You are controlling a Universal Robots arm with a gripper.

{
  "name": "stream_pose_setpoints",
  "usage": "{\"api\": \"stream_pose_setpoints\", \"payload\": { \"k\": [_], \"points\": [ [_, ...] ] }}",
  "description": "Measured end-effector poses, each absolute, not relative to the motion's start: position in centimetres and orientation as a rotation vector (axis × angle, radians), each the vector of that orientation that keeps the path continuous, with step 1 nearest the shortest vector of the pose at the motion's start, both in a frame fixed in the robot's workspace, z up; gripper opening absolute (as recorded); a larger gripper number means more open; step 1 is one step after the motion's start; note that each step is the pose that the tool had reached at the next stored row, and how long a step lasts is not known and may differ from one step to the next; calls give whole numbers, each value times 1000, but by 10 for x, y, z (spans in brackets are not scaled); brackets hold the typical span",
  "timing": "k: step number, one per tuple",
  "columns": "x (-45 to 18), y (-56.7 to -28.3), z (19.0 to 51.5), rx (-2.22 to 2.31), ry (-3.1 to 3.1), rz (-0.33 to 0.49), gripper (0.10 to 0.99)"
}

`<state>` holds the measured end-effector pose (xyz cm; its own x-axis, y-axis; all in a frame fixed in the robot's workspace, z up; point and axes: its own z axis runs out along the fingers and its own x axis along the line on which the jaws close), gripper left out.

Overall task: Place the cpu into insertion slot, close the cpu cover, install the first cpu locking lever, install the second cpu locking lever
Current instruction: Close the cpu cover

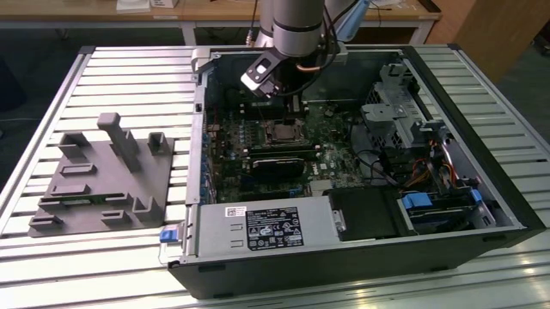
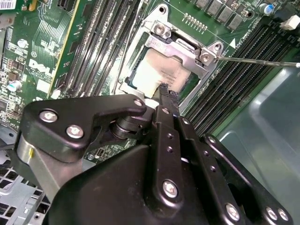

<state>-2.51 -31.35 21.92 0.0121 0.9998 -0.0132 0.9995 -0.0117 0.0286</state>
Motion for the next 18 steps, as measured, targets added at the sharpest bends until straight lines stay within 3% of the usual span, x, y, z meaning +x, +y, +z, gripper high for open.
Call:
{"api": "stream_pose_setpoints", "payload": {
  "k": [18],
  "points": [
    [-37, -319, 213, 2191, 2213, 23, 106]
  ]
}}
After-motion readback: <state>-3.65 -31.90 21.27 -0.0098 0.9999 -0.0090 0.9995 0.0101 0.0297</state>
